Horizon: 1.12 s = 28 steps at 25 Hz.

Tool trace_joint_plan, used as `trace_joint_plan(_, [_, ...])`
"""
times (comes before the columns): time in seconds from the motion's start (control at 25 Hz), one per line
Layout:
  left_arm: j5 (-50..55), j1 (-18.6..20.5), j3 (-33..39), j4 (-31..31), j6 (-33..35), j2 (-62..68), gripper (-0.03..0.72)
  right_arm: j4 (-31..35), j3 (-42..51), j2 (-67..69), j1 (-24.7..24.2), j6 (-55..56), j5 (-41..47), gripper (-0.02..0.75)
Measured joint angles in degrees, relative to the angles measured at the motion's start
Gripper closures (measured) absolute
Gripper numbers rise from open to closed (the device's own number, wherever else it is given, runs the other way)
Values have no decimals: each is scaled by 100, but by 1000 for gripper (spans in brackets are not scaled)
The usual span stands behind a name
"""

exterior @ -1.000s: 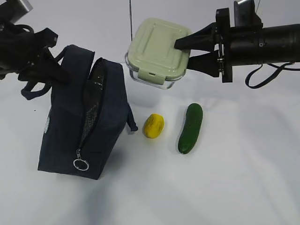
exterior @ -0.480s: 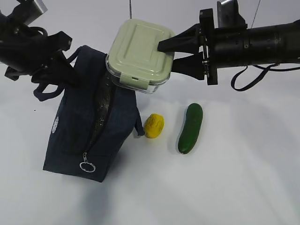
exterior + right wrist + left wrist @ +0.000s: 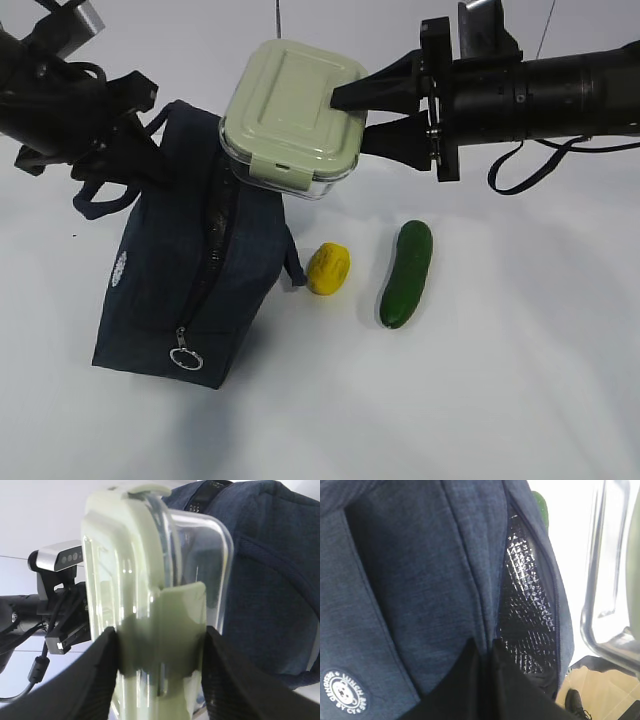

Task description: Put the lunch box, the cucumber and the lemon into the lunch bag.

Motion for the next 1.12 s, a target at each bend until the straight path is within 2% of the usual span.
trace_joint_plan(0.6, [147, 0, 0, -110, 0, 0, 688, 126, 0, 0, 385, -44, 0, 366])
trace_joint_plan(1.12, [372, 0, 0, -349, 0, 8, 688, -127, 0, 567, 395, -185, -139, 366])
